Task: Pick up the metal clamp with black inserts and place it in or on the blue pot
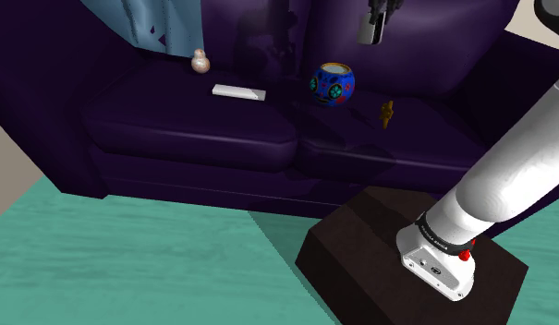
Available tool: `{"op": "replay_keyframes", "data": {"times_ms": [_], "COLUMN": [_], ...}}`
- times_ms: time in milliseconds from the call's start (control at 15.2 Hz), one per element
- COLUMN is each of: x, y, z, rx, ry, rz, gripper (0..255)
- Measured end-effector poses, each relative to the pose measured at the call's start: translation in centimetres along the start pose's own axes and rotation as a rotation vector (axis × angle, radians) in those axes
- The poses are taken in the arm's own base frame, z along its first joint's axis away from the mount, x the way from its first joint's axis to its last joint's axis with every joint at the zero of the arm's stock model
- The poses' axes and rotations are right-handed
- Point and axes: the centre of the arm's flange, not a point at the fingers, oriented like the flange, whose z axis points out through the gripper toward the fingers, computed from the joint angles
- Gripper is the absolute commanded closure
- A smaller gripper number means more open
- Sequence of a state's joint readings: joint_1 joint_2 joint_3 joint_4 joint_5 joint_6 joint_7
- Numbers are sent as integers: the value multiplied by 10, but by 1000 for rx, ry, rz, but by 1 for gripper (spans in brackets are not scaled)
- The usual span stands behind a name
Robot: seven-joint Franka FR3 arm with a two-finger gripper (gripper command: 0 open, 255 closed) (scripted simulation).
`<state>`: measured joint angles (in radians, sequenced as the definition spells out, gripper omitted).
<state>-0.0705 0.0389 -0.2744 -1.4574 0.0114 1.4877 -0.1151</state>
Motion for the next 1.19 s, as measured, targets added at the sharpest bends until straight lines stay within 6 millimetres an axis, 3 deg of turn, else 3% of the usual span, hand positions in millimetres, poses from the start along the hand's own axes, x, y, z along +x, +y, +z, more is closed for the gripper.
{"op": "replay_keyframes", "data": {"times_ms": [396, 1188], "x": [17, 20], "y": [-67, -72], "z": [-7, 52], "rx": [0, 0], "ry": [0, -1], "rz": [0, 2], "gripper": [255, 255]}}
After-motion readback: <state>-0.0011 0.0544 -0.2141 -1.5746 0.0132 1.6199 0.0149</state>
